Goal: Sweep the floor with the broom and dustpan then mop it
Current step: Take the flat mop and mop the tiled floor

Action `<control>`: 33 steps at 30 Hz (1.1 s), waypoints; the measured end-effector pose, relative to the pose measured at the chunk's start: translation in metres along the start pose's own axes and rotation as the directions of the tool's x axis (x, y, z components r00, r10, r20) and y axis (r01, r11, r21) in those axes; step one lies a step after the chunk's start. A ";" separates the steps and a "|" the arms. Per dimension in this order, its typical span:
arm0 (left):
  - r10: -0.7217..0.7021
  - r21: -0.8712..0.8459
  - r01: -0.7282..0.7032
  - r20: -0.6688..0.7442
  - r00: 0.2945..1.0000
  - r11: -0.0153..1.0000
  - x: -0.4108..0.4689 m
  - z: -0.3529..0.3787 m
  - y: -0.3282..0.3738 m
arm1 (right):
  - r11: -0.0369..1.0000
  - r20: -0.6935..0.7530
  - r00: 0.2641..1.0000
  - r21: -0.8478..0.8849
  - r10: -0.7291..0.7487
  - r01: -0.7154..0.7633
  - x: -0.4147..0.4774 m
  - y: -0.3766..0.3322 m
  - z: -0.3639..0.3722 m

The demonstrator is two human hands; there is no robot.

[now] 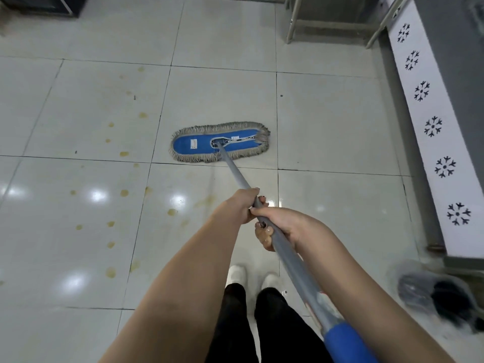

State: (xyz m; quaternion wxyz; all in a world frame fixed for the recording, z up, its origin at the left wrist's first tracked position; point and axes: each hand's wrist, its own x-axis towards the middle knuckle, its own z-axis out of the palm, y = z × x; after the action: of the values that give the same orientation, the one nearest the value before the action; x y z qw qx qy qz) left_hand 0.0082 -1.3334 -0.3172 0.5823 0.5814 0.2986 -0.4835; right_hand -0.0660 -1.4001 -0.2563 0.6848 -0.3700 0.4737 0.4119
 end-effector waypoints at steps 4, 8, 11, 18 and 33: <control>-0.010 0.067 0.011 -0.010 1.000 0.998 -0.023 -0.002 -0.043 | 1.000 0.002 1.000 -0.012 -0.001 0.001 -0.012 0.048 -0.003; -0.019 0.079 0.020 -0.015 1.000 0.997 -0.047 0.000 -0.095 | 0.998 -0.002 1.000 -0.069 -0.014 0.014 -0.023 0.103 -0.014; -0.034 0.038 0.034 -0.007 0.999 0.999 -0.067 0.011 -0.144 | 0.996 -0.005 1.000 -0.094 -0.005 0.004 -0.035 0.153 -0.030; -0.057 -0.030 0.058 0.022 0.998 0.998 -0.112 0.025 -0.251 | 0.985 -0.020 0.999 -0.169 0.037 -0.040 -0.066 0.256 -0.061; -0.093 -0.028 0.091 -0.041 0.995 0.995 -0.094 0.005 -0.257 | 0.982 -0.101 0.995 -0.184 0.025 -0.044 -0.043 0.266 -0.037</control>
State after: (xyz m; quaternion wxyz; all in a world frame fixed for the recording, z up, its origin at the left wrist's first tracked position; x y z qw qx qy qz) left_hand -0.2598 -1.2814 -0.3306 0.5605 0.5695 0.3435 -0.4935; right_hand -0.3310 -1.3402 -0.2564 0.6159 -0.4438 0.4727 0.4475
